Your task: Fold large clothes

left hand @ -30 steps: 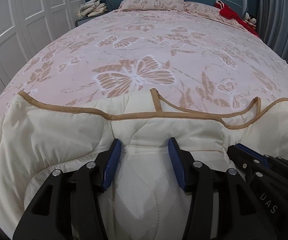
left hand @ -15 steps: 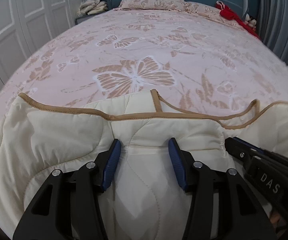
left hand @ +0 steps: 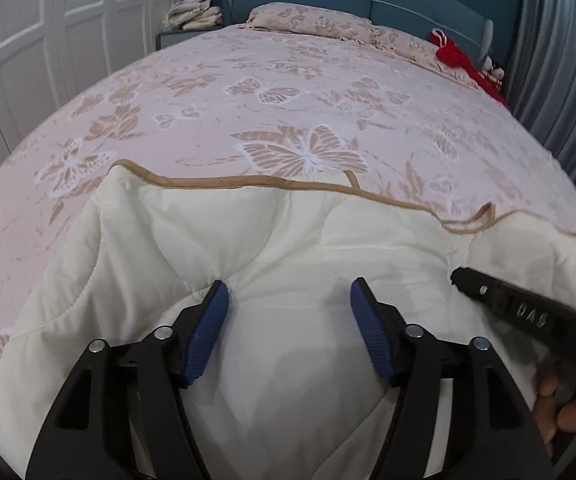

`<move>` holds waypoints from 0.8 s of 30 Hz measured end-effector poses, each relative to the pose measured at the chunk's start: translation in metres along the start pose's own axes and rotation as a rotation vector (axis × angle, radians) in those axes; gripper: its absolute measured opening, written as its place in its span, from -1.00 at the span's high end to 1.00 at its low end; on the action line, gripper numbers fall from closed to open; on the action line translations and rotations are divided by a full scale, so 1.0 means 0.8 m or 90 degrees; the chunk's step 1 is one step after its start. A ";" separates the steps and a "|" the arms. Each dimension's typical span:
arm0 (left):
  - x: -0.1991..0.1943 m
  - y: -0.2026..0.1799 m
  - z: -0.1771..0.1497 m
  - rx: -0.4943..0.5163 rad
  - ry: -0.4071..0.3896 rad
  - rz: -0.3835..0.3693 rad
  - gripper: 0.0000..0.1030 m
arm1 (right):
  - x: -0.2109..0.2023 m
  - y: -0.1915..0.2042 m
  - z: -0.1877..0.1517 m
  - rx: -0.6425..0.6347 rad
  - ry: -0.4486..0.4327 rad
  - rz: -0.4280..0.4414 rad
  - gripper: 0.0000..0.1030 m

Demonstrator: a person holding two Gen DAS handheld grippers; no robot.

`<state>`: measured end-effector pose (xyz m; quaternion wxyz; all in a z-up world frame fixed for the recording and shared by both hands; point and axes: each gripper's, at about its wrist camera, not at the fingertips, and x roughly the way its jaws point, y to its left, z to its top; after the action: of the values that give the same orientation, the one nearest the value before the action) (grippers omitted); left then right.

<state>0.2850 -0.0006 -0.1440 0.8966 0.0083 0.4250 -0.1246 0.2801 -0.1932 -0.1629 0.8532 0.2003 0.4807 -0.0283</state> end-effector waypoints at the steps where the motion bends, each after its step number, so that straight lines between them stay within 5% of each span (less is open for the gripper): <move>1: 0.001 -0.003 0.000 0.007 0.001 0.008 -0.24 | 0.000 -0.003 0.001 0.008 0.001 0.005 1.00; 3: -0.003 -0.003 0.002 0.010 0.006 0.012 -0.24 | -0.010 0.001 0.001 0.019 -0.001 -0.005 0.98; 5: -0.016 0.002 0.004 0.004 0.015 0.012 -0.36 | -0.033 0.010 -0.004 0.024 -0.014 0.008 0.75; 11: -0.069 0.026 -0.015 -0.024 0.034 0.029 -0.47 | -0.096 0.039 -0.052 0.005 -0.008 0.017 0.75; 24: -0.138 0.078 -0.072 -0.095 0.101 0.062 -0.48 | -0.113 0.049 -0.141 -0.004 0.053 0.024 0.75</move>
<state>0.1884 0.0910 -0.1022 0.8631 -0.0280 0.5021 -0.0480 0.1502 -0.1287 -0.1270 0.8333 0.2076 0.5123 -0.0026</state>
